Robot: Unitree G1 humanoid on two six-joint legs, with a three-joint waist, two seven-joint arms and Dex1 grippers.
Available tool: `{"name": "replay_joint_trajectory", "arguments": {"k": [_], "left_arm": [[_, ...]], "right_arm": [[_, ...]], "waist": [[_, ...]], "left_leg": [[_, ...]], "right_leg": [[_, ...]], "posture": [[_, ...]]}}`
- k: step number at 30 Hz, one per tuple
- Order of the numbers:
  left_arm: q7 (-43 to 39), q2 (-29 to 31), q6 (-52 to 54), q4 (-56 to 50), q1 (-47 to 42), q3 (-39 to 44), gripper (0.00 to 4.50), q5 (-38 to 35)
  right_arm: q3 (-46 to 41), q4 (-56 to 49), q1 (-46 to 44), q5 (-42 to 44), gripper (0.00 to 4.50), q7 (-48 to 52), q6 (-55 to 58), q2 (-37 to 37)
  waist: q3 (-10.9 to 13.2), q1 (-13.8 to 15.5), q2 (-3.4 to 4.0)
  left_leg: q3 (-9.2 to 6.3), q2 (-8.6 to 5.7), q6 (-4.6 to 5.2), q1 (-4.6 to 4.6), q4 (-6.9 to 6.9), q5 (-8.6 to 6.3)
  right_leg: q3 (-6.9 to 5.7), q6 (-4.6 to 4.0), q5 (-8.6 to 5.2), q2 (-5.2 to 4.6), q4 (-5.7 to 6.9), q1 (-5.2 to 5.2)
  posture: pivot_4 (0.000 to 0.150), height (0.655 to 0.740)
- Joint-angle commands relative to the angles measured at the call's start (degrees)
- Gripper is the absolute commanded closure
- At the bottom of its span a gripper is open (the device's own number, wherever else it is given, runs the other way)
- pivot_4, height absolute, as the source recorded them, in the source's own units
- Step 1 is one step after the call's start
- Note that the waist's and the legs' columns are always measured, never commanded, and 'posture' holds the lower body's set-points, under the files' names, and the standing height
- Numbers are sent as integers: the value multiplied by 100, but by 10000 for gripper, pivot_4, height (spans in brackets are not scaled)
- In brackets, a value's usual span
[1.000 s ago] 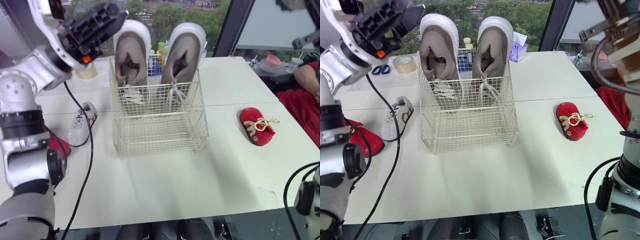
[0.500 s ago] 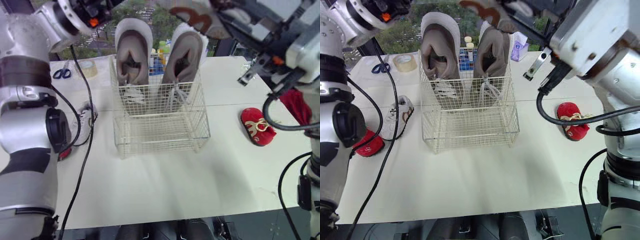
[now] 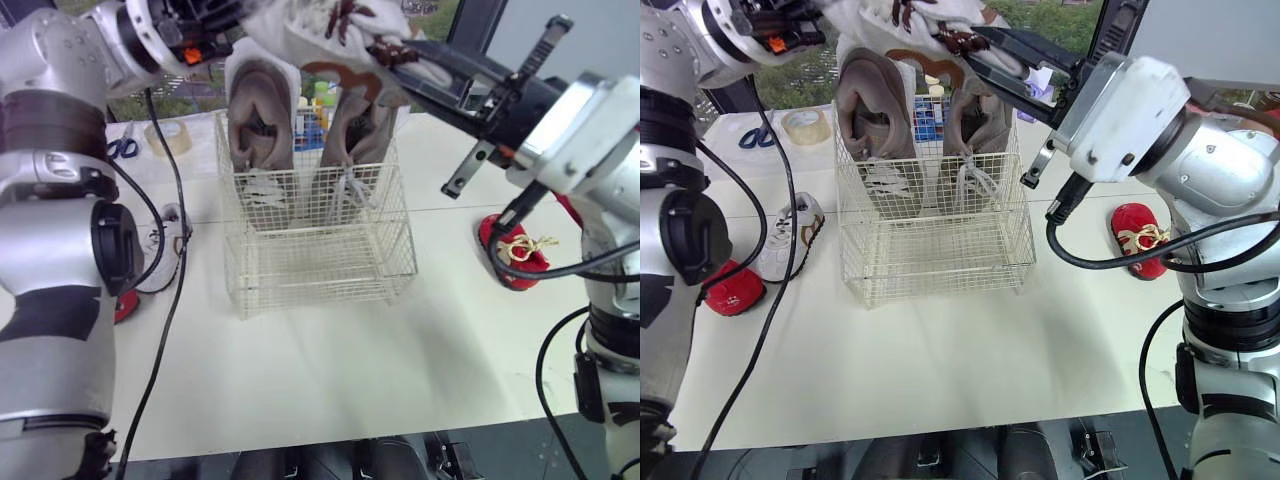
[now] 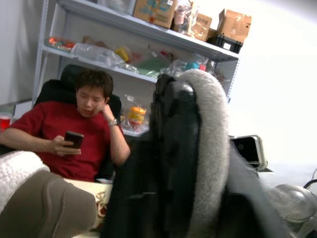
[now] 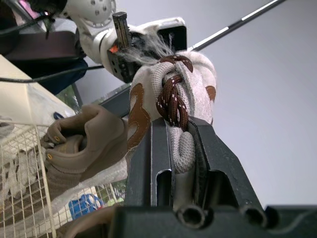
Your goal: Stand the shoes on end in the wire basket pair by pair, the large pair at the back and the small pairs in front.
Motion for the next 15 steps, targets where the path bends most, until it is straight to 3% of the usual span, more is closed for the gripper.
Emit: {"name": "replay_joint_trajectory", "arguments": {"k": [1,3,4,8,11,15], "left_arm": [[189,148,152,-307,13,369,41853,-112],[426,177,272,-399,102,551,41853,-192],[777,212,369,-456,202,839,41949,-324],[2144,128,513,-1063,774,1935,41949,-853],[3371,-357,538,-1987,1240,2891,41949,-1585],[4900,-1376,321,-3492,1763,3614,41949,-2583]], "right_arm": [[-118,53,-158,-45,45000,49,-128,12],[-141,57,-136,1,45000,86,-125,34],[-360,35,-73,483,35181,-62,268,170],[-1245,167,40,2050,16314,-775,1568,597],[-1684,184,-14,3450,1687,-1705,2332,1201],[-1749,137,-68,5830,722,-3195,2827,2380]], "waist": [[0,-16,0],[0,-22,0],[0,-24,0],[0,-32,0],[-1,-11,-2],[-3,1,-7]], "left_leg": [[0,0,0,1,0,0],[0,0,-1,3,0,1],[0,0,-1,5,0,1],[-5,2,-9,7,1,7],[-10,2,-12,11,1,9],[-33,-5,-14,10,4,10]], "right_leg": [[0,0,0,-1,2,0],[1,0,0,-1,8,0],[1,1,0,-1,10,0],[2,-1,1,-4,20,1],[0,-2,3,-5,23,9],[-6,-3,4,-31,20,23]], "posture": [[1500,7400],[1500,7400],[1500,7400],[1500,7400],[1500,7400],[1500,7400]]}}
